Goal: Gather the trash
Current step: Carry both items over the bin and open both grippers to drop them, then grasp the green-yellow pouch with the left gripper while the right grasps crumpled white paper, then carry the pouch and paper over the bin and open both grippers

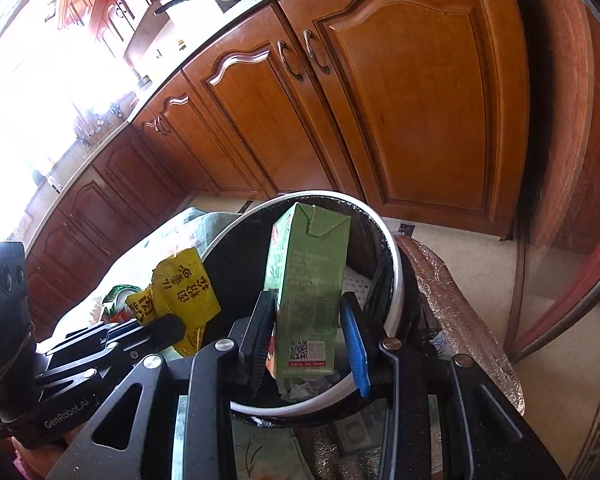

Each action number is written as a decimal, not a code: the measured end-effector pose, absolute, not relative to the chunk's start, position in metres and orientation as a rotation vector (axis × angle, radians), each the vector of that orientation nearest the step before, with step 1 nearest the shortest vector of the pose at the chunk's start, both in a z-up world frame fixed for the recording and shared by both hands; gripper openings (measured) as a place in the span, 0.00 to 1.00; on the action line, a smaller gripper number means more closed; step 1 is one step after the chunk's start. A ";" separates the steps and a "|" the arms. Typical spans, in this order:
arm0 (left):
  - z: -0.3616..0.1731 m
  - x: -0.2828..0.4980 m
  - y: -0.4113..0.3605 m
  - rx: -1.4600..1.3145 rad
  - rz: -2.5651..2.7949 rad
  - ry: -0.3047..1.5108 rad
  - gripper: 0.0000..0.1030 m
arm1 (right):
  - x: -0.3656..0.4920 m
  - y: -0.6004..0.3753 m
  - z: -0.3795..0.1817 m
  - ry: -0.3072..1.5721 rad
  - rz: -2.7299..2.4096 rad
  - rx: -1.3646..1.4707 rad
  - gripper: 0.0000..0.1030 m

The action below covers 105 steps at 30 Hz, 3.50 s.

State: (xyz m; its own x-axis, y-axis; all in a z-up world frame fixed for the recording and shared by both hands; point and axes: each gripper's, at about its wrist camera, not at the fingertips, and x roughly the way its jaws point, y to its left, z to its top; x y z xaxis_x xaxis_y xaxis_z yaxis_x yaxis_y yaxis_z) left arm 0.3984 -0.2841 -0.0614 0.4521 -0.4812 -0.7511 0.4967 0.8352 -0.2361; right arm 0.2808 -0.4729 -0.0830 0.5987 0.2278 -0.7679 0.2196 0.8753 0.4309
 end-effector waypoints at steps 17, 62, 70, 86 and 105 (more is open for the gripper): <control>-0.058 0.322 -0.227 -0.028 -0.507 0.851 0.67 | 0.240 -0.454 -0.073 0.854 0.053 0.610 0.70; -0.038 0.192 0.018 -0.199 -0.089 0.815 0.66 | 0.250 -0.250 -0.072 0.899 0.326 0.329 0.72; -0.046 0.212 0.031 -0.185 -0.056 0.850 0.66 | 0.284 -0.239 -0.074 0.880 0.292 0.227 0.68; -0.069 0.230 0.027 -0.177 -0.111 0.885 0.02 | 0.283 -0.239 -0.087 0.927 0.314 0.246 0.07; -0.036 0.204 -0.031 -0.157 -0.320 0.827 0.02 | 0.222 -0.275 -0.051 0.863 0.310 0.337 0.07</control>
State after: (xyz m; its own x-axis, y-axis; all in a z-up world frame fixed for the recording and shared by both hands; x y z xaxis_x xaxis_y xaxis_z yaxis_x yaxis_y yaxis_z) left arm 0.2036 -0.0311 -0.0364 0.6327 -0.3392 -0.6961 0.2183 0.9406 -0.2599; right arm 0.2217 -0.2750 -0.0509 0.6117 0.3971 -0.6842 -0.1282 0.9032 0.4096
